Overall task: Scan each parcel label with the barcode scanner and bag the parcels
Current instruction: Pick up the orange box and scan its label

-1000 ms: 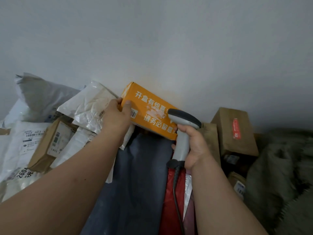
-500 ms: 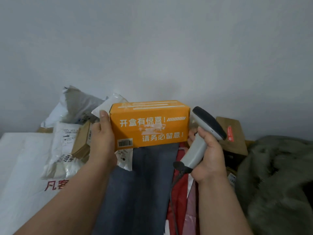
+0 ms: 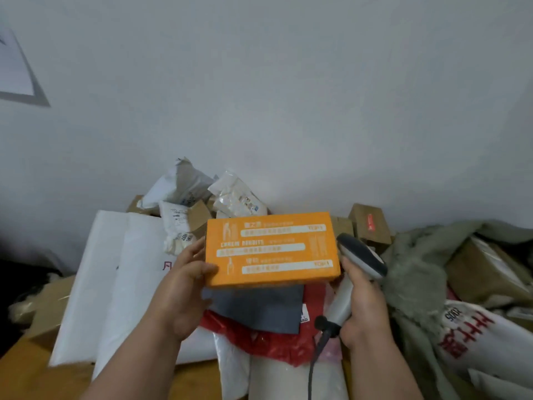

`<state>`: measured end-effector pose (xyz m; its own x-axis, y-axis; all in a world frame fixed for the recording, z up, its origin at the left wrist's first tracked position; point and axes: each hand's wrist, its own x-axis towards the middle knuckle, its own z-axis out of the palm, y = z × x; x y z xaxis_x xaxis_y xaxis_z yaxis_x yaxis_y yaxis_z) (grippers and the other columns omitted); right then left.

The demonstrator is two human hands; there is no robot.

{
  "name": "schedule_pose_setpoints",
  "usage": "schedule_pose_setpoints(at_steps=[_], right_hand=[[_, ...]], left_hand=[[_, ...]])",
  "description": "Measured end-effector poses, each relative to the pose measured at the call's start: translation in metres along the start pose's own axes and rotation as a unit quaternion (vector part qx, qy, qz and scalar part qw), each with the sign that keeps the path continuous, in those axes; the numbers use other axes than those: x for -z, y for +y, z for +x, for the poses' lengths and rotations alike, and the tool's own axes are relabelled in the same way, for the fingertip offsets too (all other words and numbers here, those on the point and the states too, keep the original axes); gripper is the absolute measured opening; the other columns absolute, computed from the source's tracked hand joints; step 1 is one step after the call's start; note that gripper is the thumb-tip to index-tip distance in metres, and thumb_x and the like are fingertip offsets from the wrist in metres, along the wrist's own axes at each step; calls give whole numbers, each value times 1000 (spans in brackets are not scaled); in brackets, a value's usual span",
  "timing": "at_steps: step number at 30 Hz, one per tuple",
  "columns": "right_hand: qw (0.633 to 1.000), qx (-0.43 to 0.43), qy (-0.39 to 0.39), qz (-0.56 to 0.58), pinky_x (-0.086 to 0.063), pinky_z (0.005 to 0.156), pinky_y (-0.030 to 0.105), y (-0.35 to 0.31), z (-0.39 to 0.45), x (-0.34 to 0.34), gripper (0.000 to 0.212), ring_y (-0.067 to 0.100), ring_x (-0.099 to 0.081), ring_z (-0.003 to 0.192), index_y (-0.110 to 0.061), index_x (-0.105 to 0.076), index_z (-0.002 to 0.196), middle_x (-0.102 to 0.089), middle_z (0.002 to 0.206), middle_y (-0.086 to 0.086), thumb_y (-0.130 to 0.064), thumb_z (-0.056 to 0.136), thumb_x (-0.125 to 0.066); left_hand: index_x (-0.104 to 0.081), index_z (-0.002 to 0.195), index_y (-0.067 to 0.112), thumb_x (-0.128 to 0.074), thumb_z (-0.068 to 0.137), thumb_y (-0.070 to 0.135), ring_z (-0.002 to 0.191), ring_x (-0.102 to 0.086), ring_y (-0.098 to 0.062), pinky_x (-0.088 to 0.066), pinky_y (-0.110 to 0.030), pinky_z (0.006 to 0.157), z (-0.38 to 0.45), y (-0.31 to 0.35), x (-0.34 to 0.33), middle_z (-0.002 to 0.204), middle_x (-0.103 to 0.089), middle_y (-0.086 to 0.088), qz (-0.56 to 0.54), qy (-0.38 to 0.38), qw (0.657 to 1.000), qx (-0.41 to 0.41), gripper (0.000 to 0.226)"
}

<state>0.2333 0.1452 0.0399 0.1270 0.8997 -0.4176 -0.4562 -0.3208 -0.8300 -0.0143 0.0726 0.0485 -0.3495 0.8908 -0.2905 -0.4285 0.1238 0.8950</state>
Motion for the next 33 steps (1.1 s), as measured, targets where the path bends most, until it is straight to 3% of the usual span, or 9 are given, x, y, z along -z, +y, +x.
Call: schedule_pose_setpoints(at_steps=[5, 8, 11, 13, 16, 19, 21, 28, 33], right_hand=[[1000, -2, -3, 12, -60, 63, 45, 4, -45, 15, 45, 34, -75, 85, -22, -67, 119, -77, 101, 12, -38, 79, -81], [1000, -3, -24, 7, -60, 76, 57, -1, -65, 22, 48, 38, -73, 93, -21, -66, 123, -76, 105, 14, -36, 80, -80], [999, 9, -47, -8, -54, 87, 66, -10, -81, 26, 53, 39, -70, 103, -22, -64, 129, -73, 114, 16, -37, 80, -79], [997, 19, -73, -24, -54, 88, 66, -13, -90, 25, 59, 38, -71, 103, -19, -64, 130, -73, 116, 17, -36, 76, -80], [993, 27, -98, -53, -58, 86, 59, -18, -99, 26, 59, 38, -72, 100, -15, -65, 129, -74, 113, 18, -35, 75, -81], [989, 23, -122, -80, -62, 72, 50, -27, -102, 35, 48, 35, -75, 89, -15, -68, 121, -77, 102, 16, -34, 78, -81], [989, 17, -122, -81, -62, 66, 43, -33, -102, 46, 50, 33, -76, 84, -16, -68, 118, -78, 97, 14, -36, 74, -82], [991, 33, -111, -72, -59, 63, 42, -42, -103, 74, 41, 33, -76, 87, -22, -66, 118, -78, 95, 11, -36, 81, -78], [986, 71, -120, -90, -59, 58, 38, -42, -111, 76, 42, 22, -77, 73, -29, -64, 107, -78, 81, 1, -41, 71, -81]], left_hand=[[-55, 136, 31, -36, 76, -23, 111, -63, -29, -51, -45, 85, -51, -7, 22, 121, -68, -5, 40, 29, 998, -40, 83], [-66, 125, 29, -35, 85, -10, 115, -61, -25, -52, -44, 82, -71, -9, 39, 121, -69, -1, 2, 35, 999, -30, 63], [-71, 115, 22, -46, 101, 29, 118, -61, -24, -50, -47, 85, -84, -4, 44, 119, -72, 1, -52, 32, 998, -9, 29], [-68, 114, 19, -54, 98, 45, 111, -64, -21, -50, -41, 77, -93, 0, 39, 114, -73, -2, -31, 27, 999, -14, 34], [-61, 120, 20, -60, 96, 20, 109, -63, -23, -50, -35, 74, -103, 0, 32, 118, -68, -5, -2, 51, 997, -62, 24], [-64, 123, 24, -48, 88, -15, 107, -63, -17, -47, -30, 76, -113, -4, 27, 110, -73, 2, 31, 53, 995, -82, 55], [-69, 113, 25, -41, 81, -21, 101, -63, -13, -47, -28, 74, -119, -6, 21, 96, -76, 10, 46, 65, 994, -73, 63], [-64, 109, 8, -57, 100, 28, 100, -62, -19, -49, -32, 72, -132, -30, -2, 107, -68, -9, 14, 110, 992, -64, 24], [-62, 119, 21, -61, 96, 25, 108, -63, -19, -47, -28, 79, -139, -37, -13, 113, -70, -4, -13, 101, 991, -92, 23]])
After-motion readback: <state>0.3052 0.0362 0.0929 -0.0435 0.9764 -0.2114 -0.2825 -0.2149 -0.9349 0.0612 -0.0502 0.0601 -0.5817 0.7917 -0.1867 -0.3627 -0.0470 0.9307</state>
